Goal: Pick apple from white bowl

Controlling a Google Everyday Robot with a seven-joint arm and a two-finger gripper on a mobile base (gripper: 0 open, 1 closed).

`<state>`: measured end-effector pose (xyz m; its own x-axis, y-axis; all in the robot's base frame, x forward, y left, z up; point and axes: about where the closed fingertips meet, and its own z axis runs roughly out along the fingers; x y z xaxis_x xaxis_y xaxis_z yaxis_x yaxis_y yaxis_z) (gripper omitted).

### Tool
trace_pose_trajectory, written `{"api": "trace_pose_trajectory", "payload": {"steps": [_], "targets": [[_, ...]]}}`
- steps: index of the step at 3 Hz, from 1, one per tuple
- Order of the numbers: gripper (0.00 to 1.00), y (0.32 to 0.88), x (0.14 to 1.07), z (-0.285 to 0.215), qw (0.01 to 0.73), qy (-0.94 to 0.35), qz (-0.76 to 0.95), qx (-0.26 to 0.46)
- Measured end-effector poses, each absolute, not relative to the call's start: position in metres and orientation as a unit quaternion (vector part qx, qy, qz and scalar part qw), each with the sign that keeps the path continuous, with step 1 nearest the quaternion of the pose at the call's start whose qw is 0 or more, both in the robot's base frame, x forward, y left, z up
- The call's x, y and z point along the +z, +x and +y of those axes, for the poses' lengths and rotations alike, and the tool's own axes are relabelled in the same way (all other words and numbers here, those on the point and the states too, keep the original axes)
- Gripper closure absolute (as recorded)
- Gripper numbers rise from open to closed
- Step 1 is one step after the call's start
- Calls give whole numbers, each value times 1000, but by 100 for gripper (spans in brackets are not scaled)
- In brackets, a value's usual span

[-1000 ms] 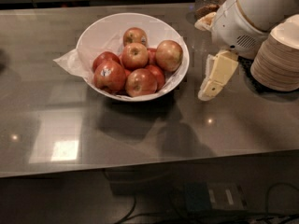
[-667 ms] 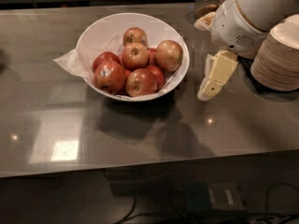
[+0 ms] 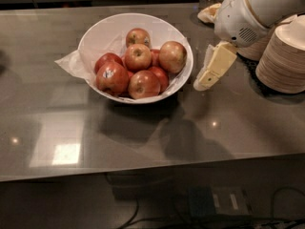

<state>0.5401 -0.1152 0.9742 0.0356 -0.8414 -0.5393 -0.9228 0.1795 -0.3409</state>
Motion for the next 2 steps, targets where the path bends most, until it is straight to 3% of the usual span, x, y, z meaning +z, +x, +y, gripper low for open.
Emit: {"api": "trace_pose_trajectory", "payload": {"steps": [1,2], "targets": [[0,553,974,-106,349,-629,690,76],[10,562,969,-97,349,-630,689,80]]}}
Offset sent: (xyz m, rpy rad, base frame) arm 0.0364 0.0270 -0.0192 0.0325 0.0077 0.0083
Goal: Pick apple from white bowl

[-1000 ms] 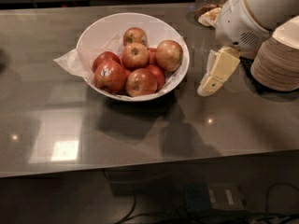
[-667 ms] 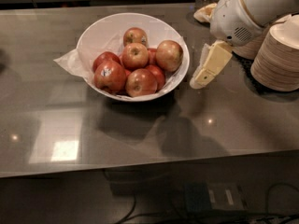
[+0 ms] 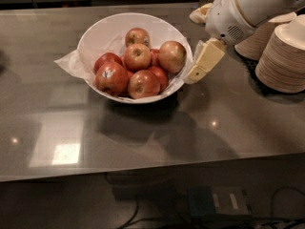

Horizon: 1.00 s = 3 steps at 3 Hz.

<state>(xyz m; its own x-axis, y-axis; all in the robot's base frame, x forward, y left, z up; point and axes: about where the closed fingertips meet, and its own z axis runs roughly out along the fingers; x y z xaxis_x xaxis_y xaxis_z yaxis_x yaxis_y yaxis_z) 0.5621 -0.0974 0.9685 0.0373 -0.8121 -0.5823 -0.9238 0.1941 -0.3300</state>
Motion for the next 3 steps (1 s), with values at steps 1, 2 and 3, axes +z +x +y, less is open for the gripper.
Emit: {"api": "trace_pose_trajectory", "payload": {"steps": [1,2,3], "targets": [[29,571,956,-94,338,-637,690,71],[30,580,945,-93,327,-646,687,57],[23,590,938,-88,320,-657,681,45]]}}
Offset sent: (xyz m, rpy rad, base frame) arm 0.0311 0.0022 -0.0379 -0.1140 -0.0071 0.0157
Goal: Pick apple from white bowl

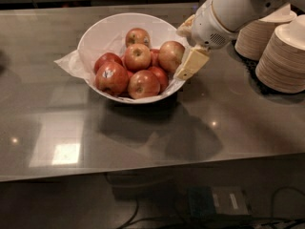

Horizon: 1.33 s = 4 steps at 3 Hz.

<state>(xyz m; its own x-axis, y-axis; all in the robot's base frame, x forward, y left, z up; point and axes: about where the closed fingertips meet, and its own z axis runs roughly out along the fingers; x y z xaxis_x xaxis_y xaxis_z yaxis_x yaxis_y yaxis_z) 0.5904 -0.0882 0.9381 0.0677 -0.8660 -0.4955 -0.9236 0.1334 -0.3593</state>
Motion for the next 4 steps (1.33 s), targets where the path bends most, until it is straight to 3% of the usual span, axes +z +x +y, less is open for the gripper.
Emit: {"api": "trace_pose_trajectory", "payload": {"steps": [3,4], "targets": [[21,622,914,-68,310,-677,666,44],[40,625,907,-70,307,-676,669,44]]}}
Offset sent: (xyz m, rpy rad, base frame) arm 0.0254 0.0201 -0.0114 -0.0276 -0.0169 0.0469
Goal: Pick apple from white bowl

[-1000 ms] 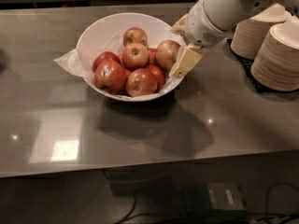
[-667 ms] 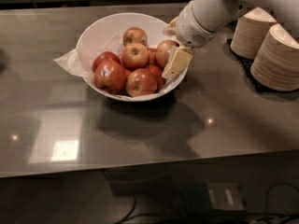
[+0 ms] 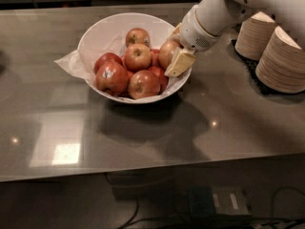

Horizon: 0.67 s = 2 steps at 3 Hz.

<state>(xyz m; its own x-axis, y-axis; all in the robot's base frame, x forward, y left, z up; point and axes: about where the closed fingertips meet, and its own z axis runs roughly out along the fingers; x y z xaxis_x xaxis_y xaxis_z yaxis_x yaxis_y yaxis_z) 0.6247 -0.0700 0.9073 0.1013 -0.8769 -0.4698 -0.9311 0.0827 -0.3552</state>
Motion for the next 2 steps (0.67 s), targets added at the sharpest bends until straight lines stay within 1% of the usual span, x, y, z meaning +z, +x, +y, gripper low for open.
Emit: {"api": "trace_pose_trajectory", "payload": {"steps": [2], "targets": [[87,625,907,-70,307,-676,669,44]]}}
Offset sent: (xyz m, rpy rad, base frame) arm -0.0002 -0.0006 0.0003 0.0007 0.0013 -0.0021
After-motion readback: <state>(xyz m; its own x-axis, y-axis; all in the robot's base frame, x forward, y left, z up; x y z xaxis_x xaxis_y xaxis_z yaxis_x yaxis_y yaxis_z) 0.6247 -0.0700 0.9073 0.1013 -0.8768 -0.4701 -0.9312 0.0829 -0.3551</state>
